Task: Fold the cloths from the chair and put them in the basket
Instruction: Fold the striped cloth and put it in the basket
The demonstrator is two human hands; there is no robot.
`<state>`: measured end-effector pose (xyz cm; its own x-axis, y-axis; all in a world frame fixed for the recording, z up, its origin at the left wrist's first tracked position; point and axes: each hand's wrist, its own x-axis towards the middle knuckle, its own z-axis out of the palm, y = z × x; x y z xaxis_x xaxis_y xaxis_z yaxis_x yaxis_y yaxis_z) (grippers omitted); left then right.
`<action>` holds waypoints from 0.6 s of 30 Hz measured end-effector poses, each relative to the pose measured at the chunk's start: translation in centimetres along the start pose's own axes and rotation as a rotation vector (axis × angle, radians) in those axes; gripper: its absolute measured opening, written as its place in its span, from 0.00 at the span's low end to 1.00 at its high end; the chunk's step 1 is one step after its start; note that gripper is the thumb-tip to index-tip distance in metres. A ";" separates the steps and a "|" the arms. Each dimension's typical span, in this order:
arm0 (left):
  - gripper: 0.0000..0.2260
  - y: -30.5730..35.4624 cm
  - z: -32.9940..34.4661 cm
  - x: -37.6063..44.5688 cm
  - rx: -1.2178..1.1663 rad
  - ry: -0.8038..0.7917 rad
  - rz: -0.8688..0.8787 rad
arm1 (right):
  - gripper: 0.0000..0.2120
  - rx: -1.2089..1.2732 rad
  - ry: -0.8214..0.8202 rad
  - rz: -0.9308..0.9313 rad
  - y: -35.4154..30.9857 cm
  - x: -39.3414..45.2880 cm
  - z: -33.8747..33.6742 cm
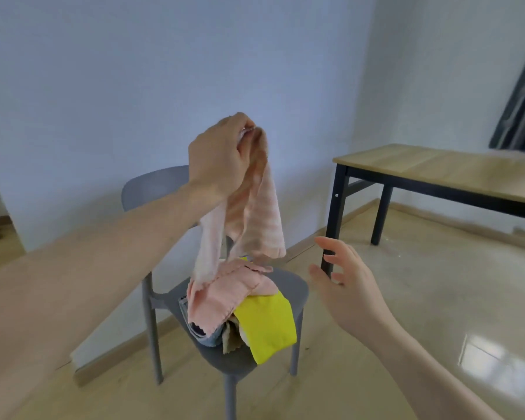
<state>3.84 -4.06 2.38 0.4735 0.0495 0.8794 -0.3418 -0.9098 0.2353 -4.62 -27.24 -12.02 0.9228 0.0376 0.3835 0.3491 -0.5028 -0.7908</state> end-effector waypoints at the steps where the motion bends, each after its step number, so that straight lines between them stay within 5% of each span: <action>1: 0.08 1.3 -1.7 0.4 -0.015 0.018 0.028 | 0.21 -0.007 0.005 -0.001 -1.5 -0.7 -0.8; 5: 0.08 6.4 -8.2 0.4 -0.096 -0.005 0.114 | 0.22 0.017 0.030 0.004 -7.4 -3.6 -3.4; 10: 0.08 11.9 -13.6 -3.0 -0.162 -0.229 0.195 | 0.16 0.200 -0.061 0.103 -12.6 -8.2 -5.2; 18: 0.12 12.6 -16.1 -10.2 -0.195 -0.671 0.210 | 0.10 0.082 0.087 0.154 -8.8 -14.7 -6.5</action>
<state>-18.37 -9.35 3.07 0.7564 -0.4383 0.4856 -0.5891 -0.7791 0.2144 -22.31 -28.96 -7.62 0.9499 -0.1110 0.2920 0.2203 -0.4246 -0.8782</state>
